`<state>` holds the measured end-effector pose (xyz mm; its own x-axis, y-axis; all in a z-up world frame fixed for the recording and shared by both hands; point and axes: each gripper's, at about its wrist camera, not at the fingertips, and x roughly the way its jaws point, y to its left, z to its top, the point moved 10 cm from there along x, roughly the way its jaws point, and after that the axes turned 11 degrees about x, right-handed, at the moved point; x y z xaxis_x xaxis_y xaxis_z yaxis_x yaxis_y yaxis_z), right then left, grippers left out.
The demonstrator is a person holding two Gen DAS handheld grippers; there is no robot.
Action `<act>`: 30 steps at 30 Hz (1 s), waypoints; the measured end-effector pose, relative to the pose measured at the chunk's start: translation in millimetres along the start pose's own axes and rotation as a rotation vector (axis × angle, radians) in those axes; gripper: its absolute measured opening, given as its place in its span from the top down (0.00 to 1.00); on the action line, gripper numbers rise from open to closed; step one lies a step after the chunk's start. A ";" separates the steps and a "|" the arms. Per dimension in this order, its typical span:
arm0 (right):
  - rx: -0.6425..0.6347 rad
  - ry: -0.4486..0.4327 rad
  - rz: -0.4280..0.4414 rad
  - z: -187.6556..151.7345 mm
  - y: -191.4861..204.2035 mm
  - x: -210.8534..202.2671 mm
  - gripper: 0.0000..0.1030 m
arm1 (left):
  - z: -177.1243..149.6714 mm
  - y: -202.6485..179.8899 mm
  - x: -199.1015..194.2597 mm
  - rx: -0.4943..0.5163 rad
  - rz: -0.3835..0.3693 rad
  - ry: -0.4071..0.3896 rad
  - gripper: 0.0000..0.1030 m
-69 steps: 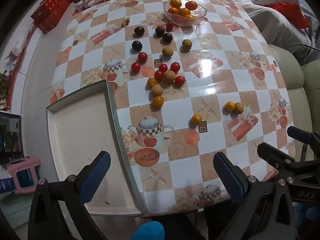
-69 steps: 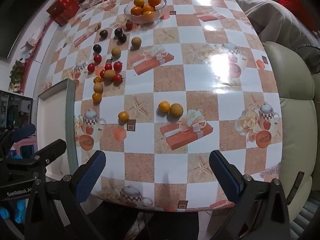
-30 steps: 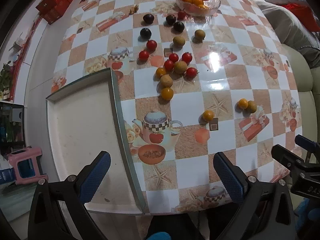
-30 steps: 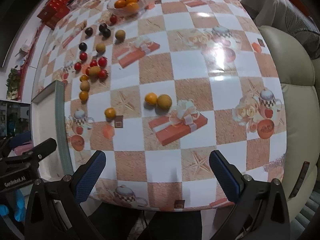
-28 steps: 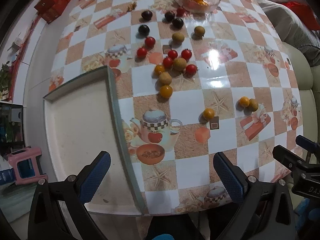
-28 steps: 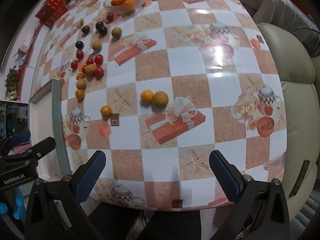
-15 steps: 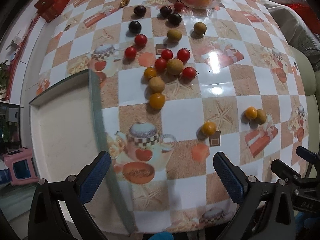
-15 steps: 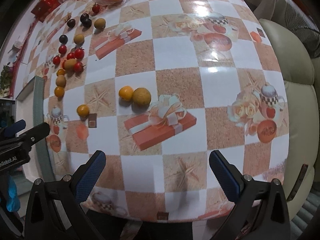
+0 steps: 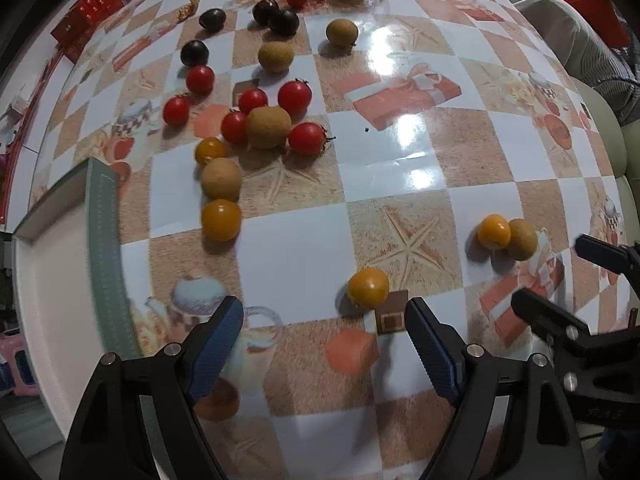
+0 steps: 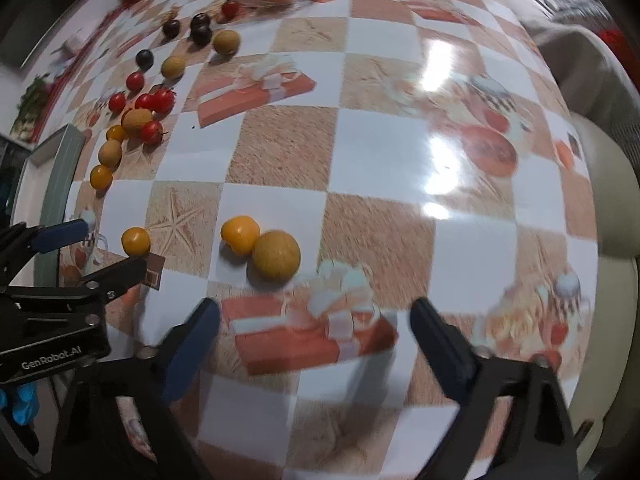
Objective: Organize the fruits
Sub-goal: 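Grasp a yellow round fruit with the right gripper while the left grasps an orange cherry tomato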
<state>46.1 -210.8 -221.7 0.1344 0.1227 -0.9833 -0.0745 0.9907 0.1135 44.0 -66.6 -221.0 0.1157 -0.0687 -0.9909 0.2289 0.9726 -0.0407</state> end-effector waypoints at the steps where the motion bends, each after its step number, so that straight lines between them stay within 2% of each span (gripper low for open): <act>1: -0.009 -0.003 0.008 1.6 0.3 2.0 0.21 | 1.0 -1.3 2.4 0.001 -0.003 -0.005 0.30; 3: -0.028 -0.018 0.019 6.4 1.1 6.8 0.24 | 1.0 -1.8 9.1 0.015 0.008 0.004 0.32; 8: -0.099 -0.056 0.021 15.4 12.4 12.7 0.26 | 10.2 -12.6 10.4 0.043 0.029 -0.043 0.32; 11: -0.117 -0.080 0.010 17.6 21.9 9.1 0.36 | 15.1 -17.0 7.6 0.034 0.036 -0.077 0.33; 12: -0.125 -0.089 0.003 17.8 22.2 8.0 0.39 | 13.8 -26.7 5.4 0.033 0.033 -0.094 0.40; 14: -0.137 -0.093 0.023 18.8 27.1 6.6 0.59 | 17.2 -33.2 0.2 0.043 0.034 -0.115 0.52; 15: -0.141 -0.090 0.027 19.7 34.5 9.0 0.66 | 17.6 -35.8 0.0 0.053 0.037 -0.117 0.61; 16: -0.143 -0.088 0.024 18.5 35.6 9.3 0.72 | 17.7 -41.1 -1.6 0.064 0.036 -0.123 0.66; 18: -0.117 -0.082 0.037 17.4 35.5 9.9 0.72 | 19.2 -47.2 -2.6 0.075 0.033 -0.121 0.78; 21: -0.027 -0.065 0.091 17.4 27.6 8.0 0.72 | 15.8 -50.4 -8.6 0.051 -0.008 -0.118 0.78; 26: 0.099 -0.044 0.146 16.3 6.7 5.6 0.72 | 17.3 -10.0 -3.3 0.001 -0.057 -0.086 0.78; 30: 0.155 -0.032 0.164 15.7 0.6 1.2 0.72 | 15.0 1.6 -13.8 -0.007 -0.071 -0.097 0.78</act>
<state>61.7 -209.2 -220.7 0.1643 0.2819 -0.9453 0.0546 0.9542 0.2940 57.3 -67.4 -205.5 0.1924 -0.1579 -0.9685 0.2334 0.9660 -0.1112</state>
